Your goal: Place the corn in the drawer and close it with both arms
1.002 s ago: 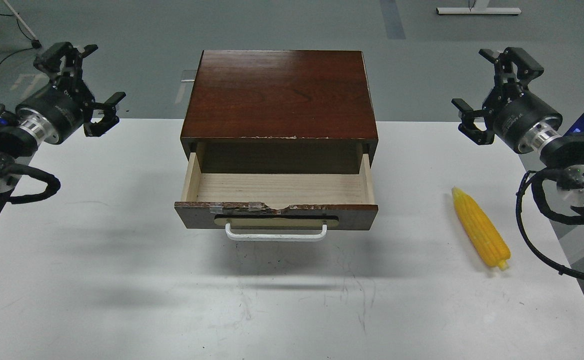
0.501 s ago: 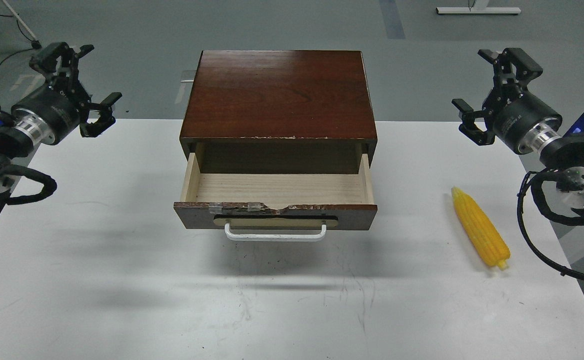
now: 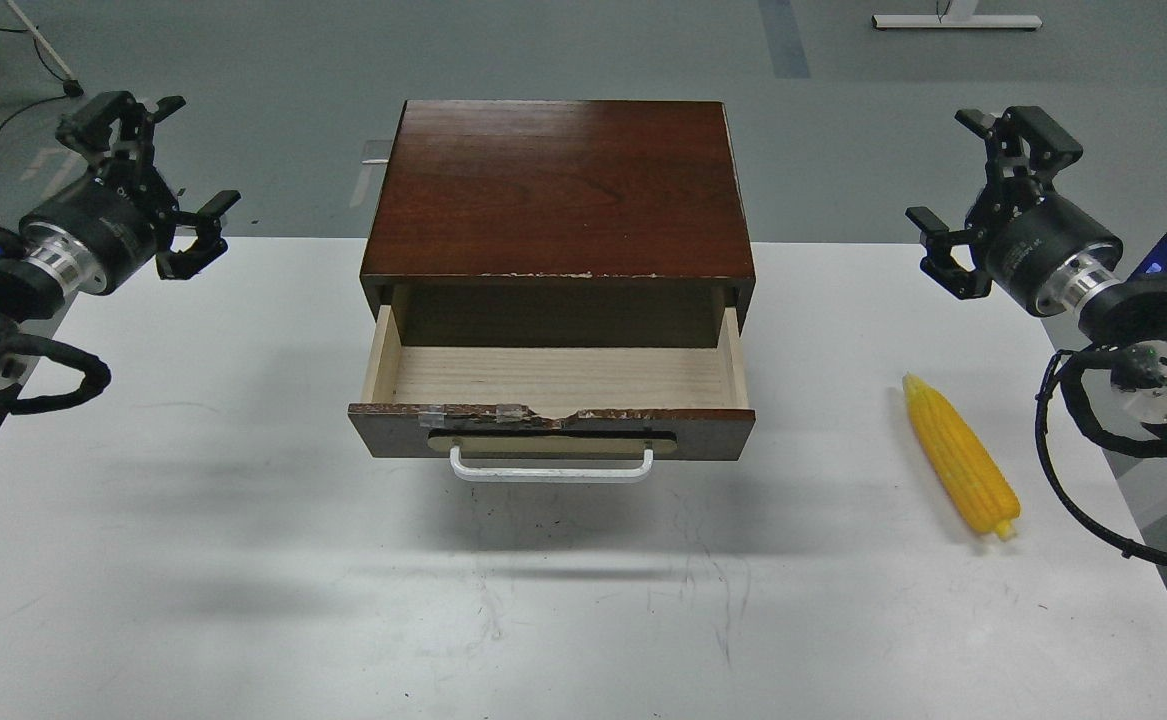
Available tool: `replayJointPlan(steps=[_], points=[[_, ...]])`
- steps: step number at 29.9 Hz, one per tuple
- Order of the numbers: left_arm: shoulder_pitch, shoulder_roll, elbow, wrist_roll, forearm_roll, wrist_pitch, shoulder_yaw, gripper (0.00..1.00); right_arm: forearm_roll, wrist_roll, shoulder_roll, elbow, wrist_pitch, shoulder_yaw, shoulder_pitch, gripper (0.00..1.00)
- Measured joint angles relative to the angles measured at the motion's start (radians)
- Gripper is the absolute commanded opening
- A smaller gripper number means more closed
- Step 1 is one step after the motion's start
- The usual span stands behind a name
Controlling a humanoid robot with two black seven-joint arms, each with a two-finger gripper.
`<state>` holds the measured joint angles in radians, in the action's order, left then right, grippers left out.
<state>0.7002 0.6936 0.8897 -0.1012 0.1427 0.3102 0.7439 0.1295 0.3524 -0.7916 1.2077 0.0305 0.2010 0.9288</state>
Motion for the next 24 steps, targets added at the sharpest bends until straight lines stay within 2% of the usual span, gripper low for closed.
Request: replayJointPlan(steps=[20, 24], points=[[-0.001, -0.003, 0.000, -0.002, 0.000, -0.001, -0.002, 0.98, -0.038, 0.010, -0.003, -0.010, -0.018, -0.045, 0.005, 0.99], [-0.002, -0.005, 0.000, -0.004, 0.000, 0.000, -0.003, 0.98, -0.343, 0.010, -0.034, 0.025, -0.188, -0.068, 0.007, 1.00]])
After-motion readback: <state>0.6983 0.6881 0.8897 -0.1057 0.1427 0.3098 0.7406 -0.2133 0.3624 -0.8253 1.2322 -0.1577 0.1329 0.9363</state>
